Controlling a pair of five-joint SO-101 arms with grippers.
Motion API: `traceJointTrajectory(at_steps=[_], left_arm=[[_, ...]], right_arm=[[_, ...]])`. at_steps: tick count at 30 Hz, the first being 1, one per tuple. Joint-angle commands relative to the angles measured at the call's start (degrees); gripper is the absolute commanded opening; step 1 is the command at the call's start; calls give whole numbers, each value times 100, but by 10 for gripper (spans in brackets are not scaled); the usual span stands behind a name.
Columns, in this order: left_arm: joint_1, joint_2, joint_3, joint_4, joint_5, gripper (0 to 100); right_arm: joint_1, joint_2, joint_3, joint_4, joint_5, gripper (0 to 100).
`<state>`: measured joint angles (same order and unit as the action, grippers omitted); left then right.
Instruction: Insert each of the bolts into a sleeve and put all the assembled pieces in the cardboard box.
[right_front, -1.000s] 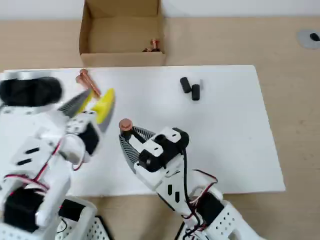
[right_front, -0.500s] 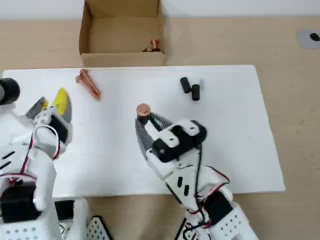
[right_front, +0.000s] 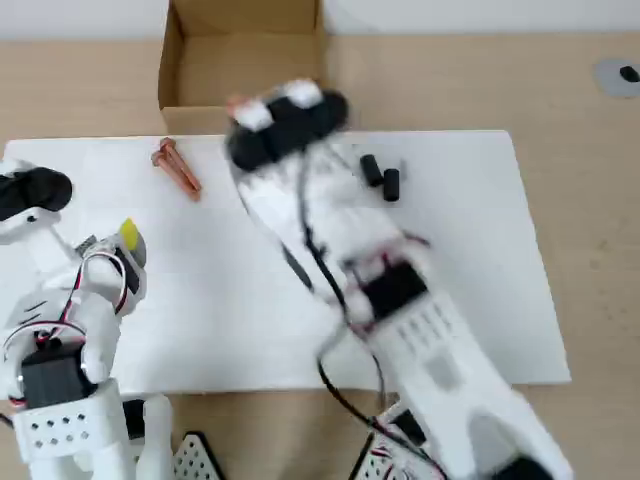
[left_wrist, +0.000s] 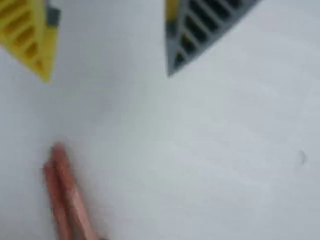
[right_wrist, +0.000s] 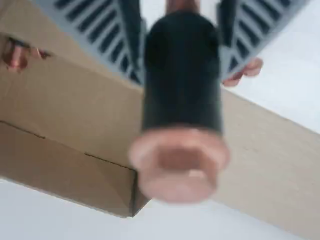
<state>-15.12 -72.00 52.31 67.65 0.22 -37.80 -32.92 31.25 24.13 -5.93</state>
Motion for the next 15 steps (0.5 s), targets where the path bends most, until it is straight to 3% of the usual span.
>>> traceJointTrajectory(at_steps=[1,8,15], left_arm=[[-88,-22,-44,220,-527,164],[-88,-22,0,448,-923,164],[-79,-22,0,413,-932,164]], right_arm=[[277,1182,-1455,-97,123,9],[1095,3240,-3240,-97,88,9],[1437,4840,-4769,-53,-237,9]])
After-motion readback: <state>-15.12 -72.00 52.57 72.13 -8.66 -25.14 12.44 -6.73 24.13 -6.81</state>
